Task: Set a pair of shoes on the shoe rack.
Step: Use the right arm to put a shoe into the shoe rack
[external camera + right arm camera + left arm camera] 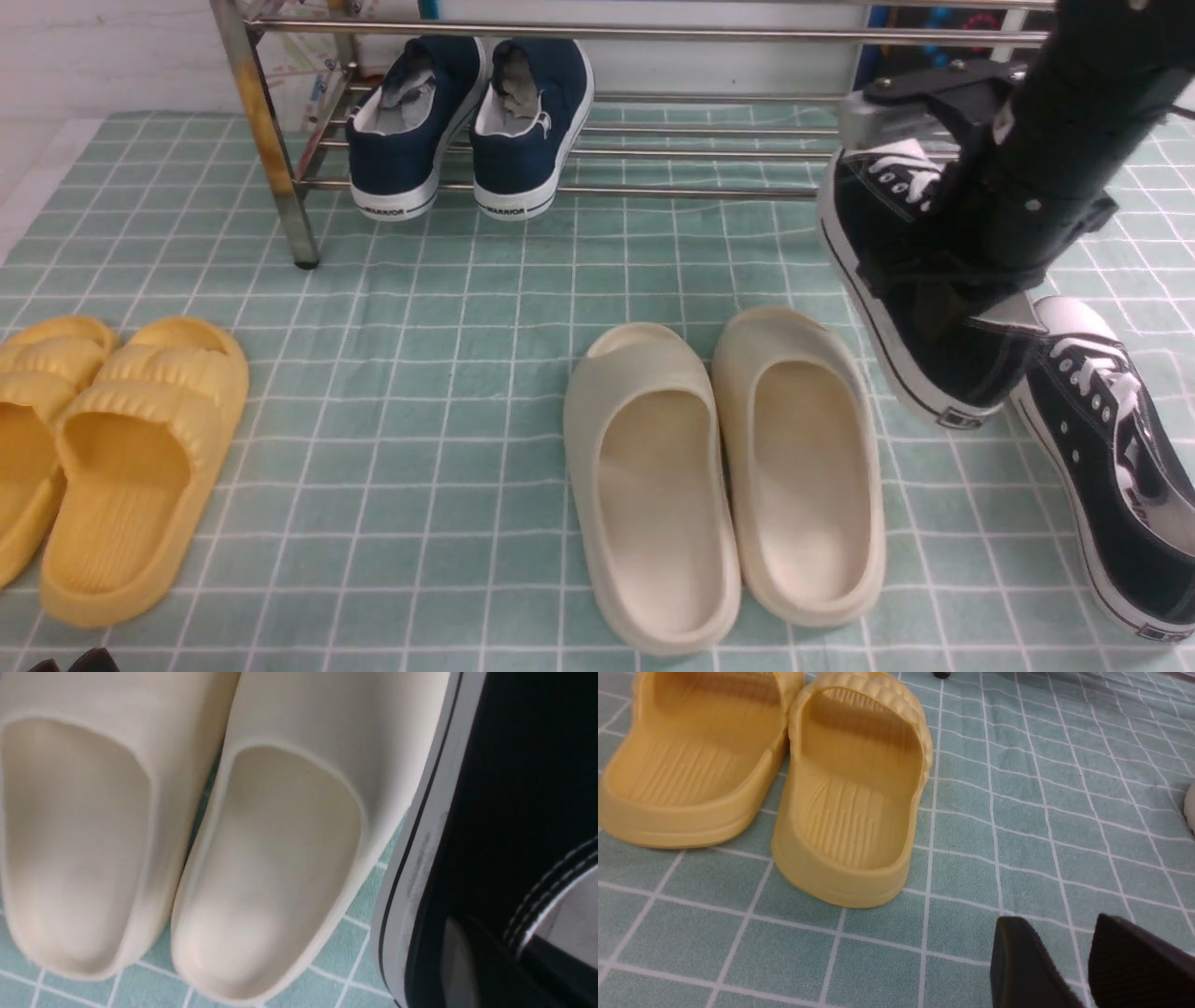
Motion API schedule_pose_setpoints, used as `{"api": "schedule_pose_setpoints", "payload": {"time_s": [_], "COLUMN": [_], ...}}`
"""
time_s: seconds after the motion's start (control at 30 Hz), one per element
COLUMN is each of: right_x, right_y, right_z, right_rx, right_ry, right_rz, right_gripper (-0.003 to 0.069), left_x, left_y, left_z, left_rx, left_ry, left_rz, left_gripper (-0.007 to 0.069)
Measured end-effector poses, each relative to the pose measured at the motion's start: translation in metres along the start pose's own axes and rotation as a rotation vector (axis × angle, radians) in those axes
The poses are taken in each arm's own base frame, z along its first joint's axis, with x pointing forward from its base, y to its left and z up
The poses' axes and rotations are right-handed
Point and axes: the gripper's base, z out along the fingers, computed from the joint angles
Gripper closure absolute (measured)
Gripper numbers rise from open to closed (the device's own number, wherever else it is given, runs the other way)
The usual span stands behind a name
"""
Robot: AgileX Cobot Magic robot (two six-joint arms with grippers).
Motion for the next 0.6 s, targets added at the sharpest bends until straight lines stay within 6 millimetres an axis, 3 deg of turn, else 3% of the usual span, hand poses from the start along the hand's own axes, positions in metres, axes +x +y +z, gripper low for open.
{"api": "schedule_pose_setpoints", "payload": {"time_s": [0.17, 0.37, 0.6], "right_x": [-0.036, -0.08, -0.101], "right_y": [0.0, -0.007, -0.008], "right_z": [0.016, 0.02, 0.035], "right_rx": [0.018, 0.104, 0.126], "right_ry": [-0.004, -0.117, -0.158], "right_rz": [-0.028, -0.066, -0.071], "right_gripper": [0.0647, 0.0647, 0.0647], "left_x": [0.0, 0.0, 0.0], "left_y": [0.0, 0.0, 0.0], "left_z": [0.0, 0.0, 0.0], "left_rx": [0.0, 0.0, 0.0], "left_ry": [0.0, 0.0, 0.0], "left_rz": [0.0, 0.0, 0.0], "left_gripper": [0.0386, 0.0386, 0.0386]}}
